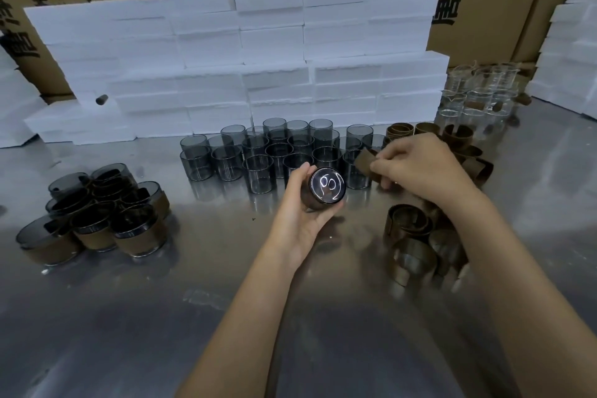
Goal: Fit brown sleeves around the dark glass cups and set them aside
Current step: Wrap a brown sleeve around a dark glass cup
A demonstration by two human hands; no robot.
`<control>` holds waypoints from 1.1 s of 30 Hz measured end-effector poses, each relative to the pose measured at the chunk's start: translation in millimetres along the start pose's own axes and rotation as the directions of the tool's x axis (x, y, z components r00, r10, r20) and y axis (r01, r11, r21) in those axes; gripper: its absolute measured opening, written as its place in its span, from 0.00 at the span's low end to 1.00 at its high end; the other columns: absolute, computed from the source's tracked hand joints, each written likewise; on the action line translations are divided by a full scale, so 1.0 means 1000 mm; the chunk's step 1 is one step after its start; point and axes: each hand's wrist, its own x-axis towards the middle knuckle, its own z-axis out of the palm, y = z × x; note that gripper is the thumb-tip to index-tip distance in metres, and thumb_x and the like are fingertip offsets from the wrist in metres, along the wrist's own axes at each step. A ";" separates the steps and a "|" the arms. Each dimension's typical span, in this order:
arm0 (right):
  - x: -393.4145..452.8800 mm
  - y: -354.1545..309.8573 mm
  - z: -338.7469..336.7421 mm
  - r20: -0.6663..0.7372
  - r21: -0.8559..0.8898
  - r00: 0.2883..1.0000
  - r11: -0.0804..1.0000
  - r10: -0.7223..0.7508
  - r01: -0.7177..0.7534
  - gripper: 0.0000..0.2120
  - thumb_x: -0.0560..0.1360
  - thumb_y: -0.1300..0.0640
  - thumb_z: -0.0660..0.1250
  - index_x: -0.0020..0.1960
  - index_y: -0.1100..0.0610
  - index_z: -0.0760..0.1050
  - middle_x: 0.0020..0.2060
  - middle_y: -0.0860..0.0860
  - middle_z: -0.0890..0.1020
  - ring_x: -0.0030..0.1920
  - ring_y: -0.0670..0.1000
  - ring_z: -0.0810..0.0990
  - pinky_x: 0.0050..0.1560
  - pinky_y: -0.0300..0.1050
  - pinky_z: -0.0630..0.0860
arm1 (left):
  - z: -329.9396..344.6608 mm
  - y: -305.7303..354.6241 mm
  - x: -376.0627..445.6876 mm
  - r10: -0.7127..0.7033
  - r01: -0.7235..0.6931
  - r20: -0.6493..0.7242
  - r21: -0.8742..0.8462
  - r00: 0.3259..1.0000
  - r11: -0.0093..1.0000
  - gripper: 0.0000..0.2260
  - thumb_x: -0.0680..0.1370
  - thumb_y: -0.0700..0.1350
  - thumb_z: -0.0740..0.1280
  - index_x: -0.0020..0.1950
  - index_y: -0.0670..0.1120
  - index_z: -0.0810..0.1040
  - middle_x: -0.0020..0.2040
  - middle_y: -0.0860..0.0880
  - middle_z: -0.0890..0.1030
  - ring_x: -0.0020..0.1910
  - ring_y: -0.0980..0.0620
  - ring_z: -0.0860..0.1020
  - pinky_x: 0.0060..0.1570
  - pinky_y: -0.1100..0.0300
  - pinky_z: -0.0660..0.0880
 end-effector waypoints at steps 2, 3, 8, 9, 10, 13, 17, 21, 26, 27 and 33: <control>-0.015 -0.016 0.006 0.059 0.081 0.991 0.990 -0.117 0.112 0.07 0.74 0.58 0.74 0.38 0.50 0.83 0.27 0.47 0.84 0.31 0.44 0.81 0.40 0.41 0.76 | 0.002 0.002 -0.004 0.025 -0.026 0.038 0.026 0.999 0.999 0.23 0.79 0.54 0.71 0.67 0.40 0.78 0.57 0.39 0.85 0.57 0.45 0.84 0.62 0.44 0.80; -0.022 -0.021 0.011 0.092 0.062 0.981 0.984 -0.170 0.165 0.06 0.74 0.58 0.74 0.39 0.50 0.83 0.28 0.48 0.84 0.32 0.44 0.81 0.41 0.42 0.76 | 0.003 0.002 -0.006 0.044 -0.047 0.077 0.045 0.996 0.998 0.25 0.79 0.56 0.70 0.69 0.39 0.77 0.60 0.39 0.84 0.60 0.45 0.83 0.64 0.45 0.79; -0.033 -0.032 0.027 0.126 -0.088 0.956 0.957 -0.265 0.277 0.03 0.76 0.54 0.72 0.45 0.48 0.83 0.33 0.45 0.81 0.41 0.50 0.81 0.48 0.49 0.79 | 0.008 0.004 -0.012 0.086 -0.098 0.123 0.093 0.989 0.991 0.35 0.75 0.56 0.73 0.75 0.37 0.69 0.58 0.39 0.78 0.57 0.44 0.79 0.65 0.44 0.77; -0.034 -0.033 0.029 0.129 -0.124 0.949 0.945 -0.288 0.303 0.03 0.76 0.53 0.71 0.46 0.47 0.83 0.32 0.44 0.80 0.41 0.49 0.80 0.47 0.48 0.78 | 0.007 0.003 -0.012 0.089 -0.100 0.119 0.091 0.989 0.991 0.36 0.74 0.55 0.73 0.75 0.37 0.68 0.57 0.39 0.77 0.56 0.44 0.78 0.68 0.40 0.74; -0.035 -0.033 0.031 0.136 -0.160 0.939 0.929 -0.315 0.335 0.03 0.76 0.52 0.70 0.47 0.46 0.83 0.32 0.42 0.78 0.39 0.47 0.78 0.44 0.46 0.76 | 0.007 0.003 -0.011 0.090 -0.100 0.113 0.086 0.989 0.991 0.36 0.73 0.54 0.74 0.75 0.38 0.68 0.55 0.40 0.77 0.54 0.45 0.78 0.68 0.39 0.74; -0.038 -0.034 0.037 0.174 -0.193 0.916 0.899 -0.362 0.392 0.04 0.75 0.50 0.70 0.45 0.45 0.84 0.27 0.41 0.75 0.33 0.41 0.74 0.39 0.42 0.69 | 0.008 0.004 -0.013 0.084 -0.091 0.086 0.081 0.993 0.993 0.34 0.69 0.52 0.76 0.73 0.44 0.72 0.46 0.47 0.82 0.44 0.51 0.81 0.49 0.49 0.81; -0.033 -0.028 0.042 0.014 0.089 0.949 0.946 -0.315 0.313 0.07 0.73 0.50 0.69 0.38 0.48 0.83 0.29 0.47 0.80 0.32 0.45 0.76 0.38 0.45 0.75 | 0.012 0.004 -0.014 0.083 -0.087 0.059 0.074 0.995 0.993 0.34 0.72 0.50 0.74 0.75 0.37 0.70 0.54 0.40 0.81 0.54 0.45 0.82 0.57 0.49 0.81; -0.020 -0.023 0.052 -0.287 0.320 0.952 0.927 -0.105 0.199 0.09 0.78 0.45 0.68 0.49 0.50 0.78 0.44 0.52 0.80 0.42 0.45 0.76 0.42 0.40 0.71 | 0.012 0.006 -0.015 0.053 -0.054 0.050 0.011 0.997 0.998 0.26 0.79 0.47 0.72 0.74 0.38 0.72 0.68 0.35 0.78 0.68 0.39 0.78 0.63 0.46 0.79; -0.016 -0.016 0.073 0.201 0.501 0.972 0.839 0.124 -0.211 0.30 0.76 0.25 0.54 0.64 0.44 0.76 0.56 0.43 0.79 0.57 0.43 0.77 0.57 0.44 0.71 | 0.013 0.002 -0.017 0.061 -0.068 0.095 0.071 0.994 0.995 0.20 0.77 0.51 0.74 0.66 0.43 0.78 0.57 0.36 0.84 0.57 0.41 0.85 0.54 0.48 0.83; -0.017 -0.015 0.075 0.230 0.509 0.965 0.829 0.128 -0.231 0.35 0.74 0.22 0.52 0.66 0.45 0.76 0.59 0.44 0.80 0.61 0.45 0.77 0.62 0.48 0.72 | 0.013 0.002 -0.017 0.073 -0.084 0.081 0.129 0.994 0.988 0.18 0.78 0.51 0.73 0.64 0.44 0.80 0.57 0.35 0.84 0.56 0.41 0.85 0.52 0.48 0.83; -0.022 -0.012 0.071 0.200 0.626 0.979 0.764 0.034 -0.155 0.27 0.71 0.22 0.60 0.53 0.41 0.83 0.49 0.41 0.86 0.52 0.39 0.82 0.56 0.42 0.77 | 0.012 0.006 -0.017 0.118 -0.135 0.082 0.254 0.990 0.958 0.16 0.77 0.55 0.74 0.60 0.47 0.83 0.57 0.38 0.85 0.56 0.40 0.85 0.53 0.44 0.83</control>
